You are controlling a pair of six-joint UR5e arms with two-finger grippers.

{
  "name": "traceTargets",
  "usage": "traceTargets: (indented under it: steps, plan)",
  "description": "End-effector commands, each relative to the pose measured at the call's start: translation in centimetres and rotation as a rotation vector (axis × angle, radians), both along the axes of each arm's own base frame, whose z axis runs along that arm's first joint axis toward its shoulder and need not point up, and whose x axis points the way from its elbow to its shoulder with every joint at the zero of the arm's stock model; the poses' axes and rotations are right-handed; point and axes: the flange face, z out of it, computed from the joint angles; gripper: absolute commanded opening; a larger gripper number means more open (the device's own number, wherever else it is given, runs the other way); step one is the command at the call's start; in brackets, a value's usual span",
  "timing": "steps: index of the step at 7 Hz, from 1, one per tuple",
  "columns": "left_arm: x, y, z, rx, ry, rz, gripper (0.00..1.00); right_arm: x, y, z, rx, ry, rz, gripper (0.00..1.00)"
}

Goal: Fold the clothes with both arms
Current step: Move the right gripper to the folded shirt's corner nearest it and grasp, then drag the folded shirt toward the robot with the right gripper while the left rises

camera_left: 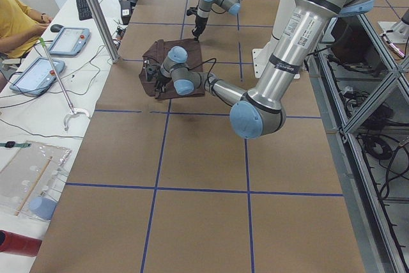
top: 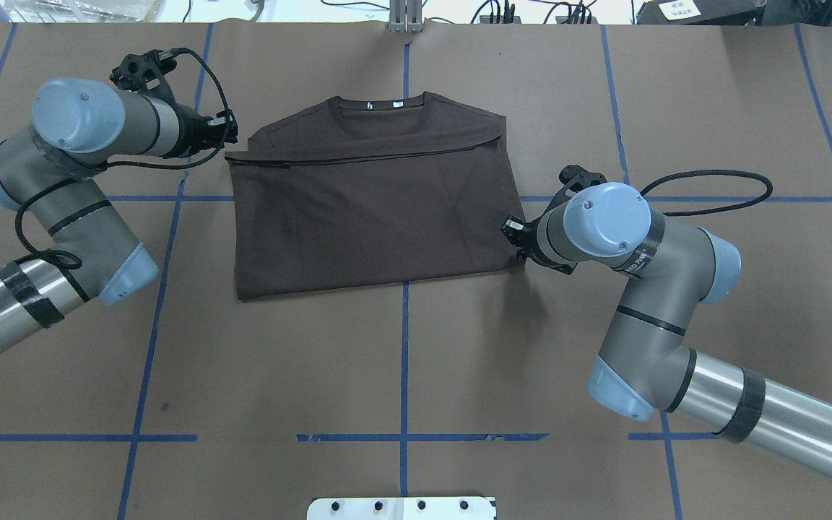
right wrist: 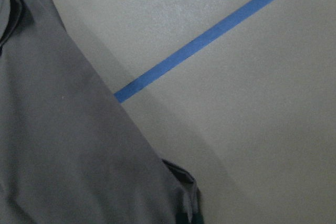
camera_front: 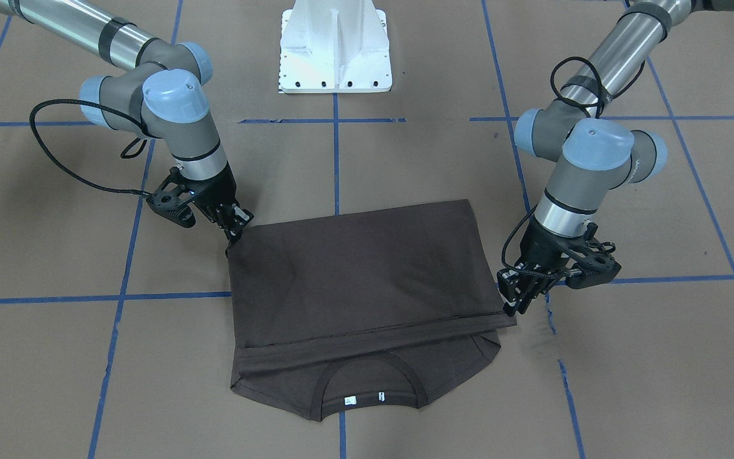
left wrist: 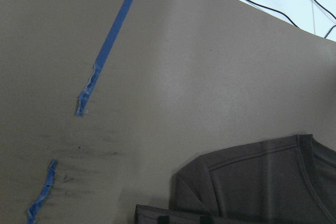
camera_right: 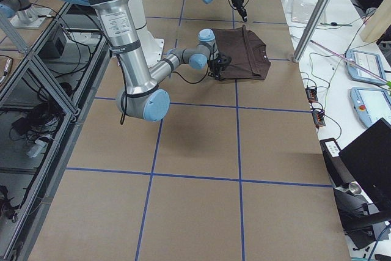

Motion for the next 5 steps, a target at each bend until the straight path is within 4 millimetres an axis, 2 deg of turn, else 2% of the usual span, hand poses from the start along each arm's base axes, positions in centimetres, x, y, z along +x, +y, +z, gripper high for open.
traceTargets:
  steps: [1,2,3,4,5]
  plan:
    - [-0.1,0.1,-0.3,0.002,0.004,-0.001,0.32,4.2,3.2,-3.7,-0.002,-0.052,-0.033,0.0]
    - [-0.1,0.1,-0.3,0.002,0.004,-0.001,0.32,6.9,7.9,-6.6,-0.054,-0.062,-0.091,0.0]
    - [-0.1,0.1,-0.4,0.005,0.006,0.001,0.32,9.6,14.4,-8.4,-0.088,-0.062,-0.179,0.0]
    - [0.0,0.2,-1.1,0.011,0.014,0.003,0.32,11.2,22.6,-9.2,-0.128,-0.035,-0.323,0.0]
    - [-0.1,0.4,-2.0,0.025,0.029,0.01,0.38,10.8,28.9,-10.8,-0.174,-0.031,-0.432,0.0]
